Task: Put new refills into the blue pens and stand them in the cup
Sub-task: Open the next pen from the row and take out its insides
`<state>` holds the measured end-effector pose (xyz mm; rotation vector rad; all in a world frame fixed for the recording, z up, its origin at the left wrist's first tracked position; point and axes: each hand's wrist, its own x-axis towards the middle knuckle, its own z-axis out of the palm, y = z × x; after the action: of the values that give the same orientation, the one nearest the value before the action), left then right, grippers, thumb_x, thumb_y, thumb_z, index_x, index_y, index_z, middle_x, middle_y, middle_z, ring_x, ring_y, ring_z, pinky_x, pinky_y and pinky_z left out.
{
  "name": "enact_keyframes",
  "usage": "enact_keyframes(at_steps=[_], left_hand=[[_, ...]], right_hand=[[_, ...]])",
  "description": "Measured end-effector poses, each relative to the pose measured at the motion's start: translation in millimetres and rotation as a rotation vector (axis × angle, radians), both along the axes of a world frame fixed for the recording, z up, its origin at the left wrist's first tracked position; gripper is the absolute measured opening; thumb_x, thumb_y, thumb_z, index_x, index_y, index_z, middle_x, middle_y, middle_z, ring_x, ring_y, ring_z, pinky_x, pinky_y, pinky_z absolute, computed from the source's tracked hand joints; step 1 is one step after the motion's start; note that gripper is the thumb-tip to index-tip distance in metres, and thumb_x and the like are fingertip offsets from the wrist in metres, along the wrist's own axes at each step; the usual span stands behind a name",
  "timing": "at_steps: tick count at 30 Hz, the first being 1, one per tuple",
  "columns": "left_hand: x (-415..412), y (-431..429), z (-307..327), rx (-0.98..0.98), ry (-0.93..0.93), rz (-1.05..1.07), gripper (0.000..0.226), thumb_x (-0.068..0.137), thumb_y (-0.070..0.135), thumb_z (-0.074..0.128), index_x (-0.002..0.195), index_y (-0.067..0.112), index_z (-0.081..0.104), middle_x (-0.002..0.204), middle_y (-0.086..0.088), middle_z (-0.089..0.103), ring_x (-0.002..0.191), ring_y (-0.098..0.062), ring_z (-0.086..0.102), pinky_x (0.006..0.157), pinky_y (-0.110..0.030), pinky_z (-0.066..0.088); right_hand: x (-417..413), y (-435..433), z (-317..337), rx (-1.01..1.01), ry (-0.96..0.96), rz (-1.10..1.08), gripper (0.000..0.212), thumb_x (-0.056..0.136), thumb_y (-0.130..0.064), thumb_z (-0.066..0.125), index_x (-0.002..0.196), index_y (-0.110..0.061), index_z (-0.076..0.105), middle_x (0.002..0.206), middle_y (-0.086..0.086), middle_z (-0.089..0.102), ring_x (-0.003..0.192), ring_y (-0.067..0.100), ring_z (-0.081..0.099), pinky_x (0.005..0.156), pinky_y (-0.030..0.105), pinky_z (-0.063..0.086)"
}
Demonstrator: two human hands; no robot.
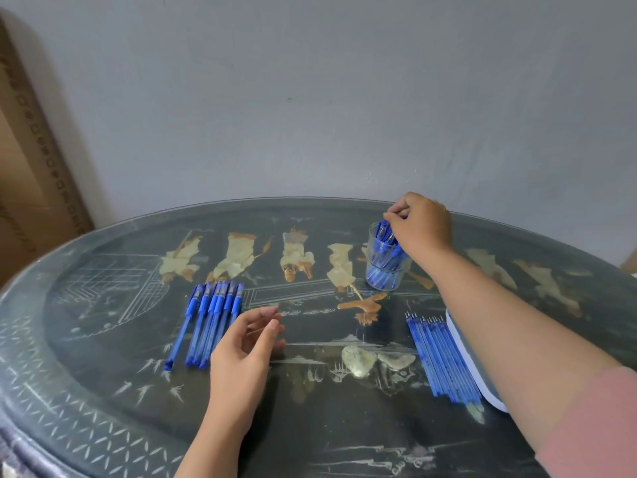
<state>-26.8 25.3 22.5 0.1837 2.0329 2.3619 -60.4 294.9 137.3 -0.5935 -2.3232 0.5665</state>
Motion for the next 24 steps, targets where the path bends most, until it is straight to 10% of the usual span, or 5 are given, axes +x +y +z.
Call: enact_keyframes(at_steps=[9, 19, 24], left_hand=[[2.4, -0.6, 3.3, -0.036, -0.004, -0.009, 0.018, 0.092, 0.010, 0.063, 0.098, 0.024, 0.071, 0.095, 0.000, 0.074, 0.087, -0.013, 0.072, 0.071, -0.024, 0.057], [9.6, -6.7, 14.6, 0.045, 0.018, 0.003, 0.021, 0.095, 0.005, 0.058, 0.103, 0.019, 0.070, 0.101, 0.000, 0.073, 0.098, -0.017, 0.069, 0.083, -0.035, 0.058], [5.7, -40.3, 26.2, 0.076, 0.087, 0.163, 0.021, 0.094, 0.002, 0.059, 0.101, 0.018, 0.070, 0.103, -0.001, 0.074, 0.099, -0.015, 0.069, 0.081, -0.032, 0.056]], right_hand=[[0.6, -2.8, 13.2, 0.064, -0.282, -0.055, 0.016, 0.093, -0.020, 0.050, 0.096, -0.023, 0.066, 0.095, -0.008, 0.071, 0.098, 0.020, 0.062, 0.084, 0.032, 0.033], [54.5, -73.0, -14.6, 0.214, 0.208, 0.133, 0.018, 0.086, -0.004, 0.058, 0.099, -0.013, 0.068, 0.096, 0.004, 0.070, 0.095, 0.029, 0.057, 0.087, 0.036, 0.037], [68.5, -144.7, -58.2, -0.042, 0.046, 0.323, 0.016, 0.087, -0.007, 0.060, 0.092, -0.020, 0.069, 0.090, -0.008, 0.069, 0.088, 0.015, 0.060, 0.085, 0.037, 0.048]])
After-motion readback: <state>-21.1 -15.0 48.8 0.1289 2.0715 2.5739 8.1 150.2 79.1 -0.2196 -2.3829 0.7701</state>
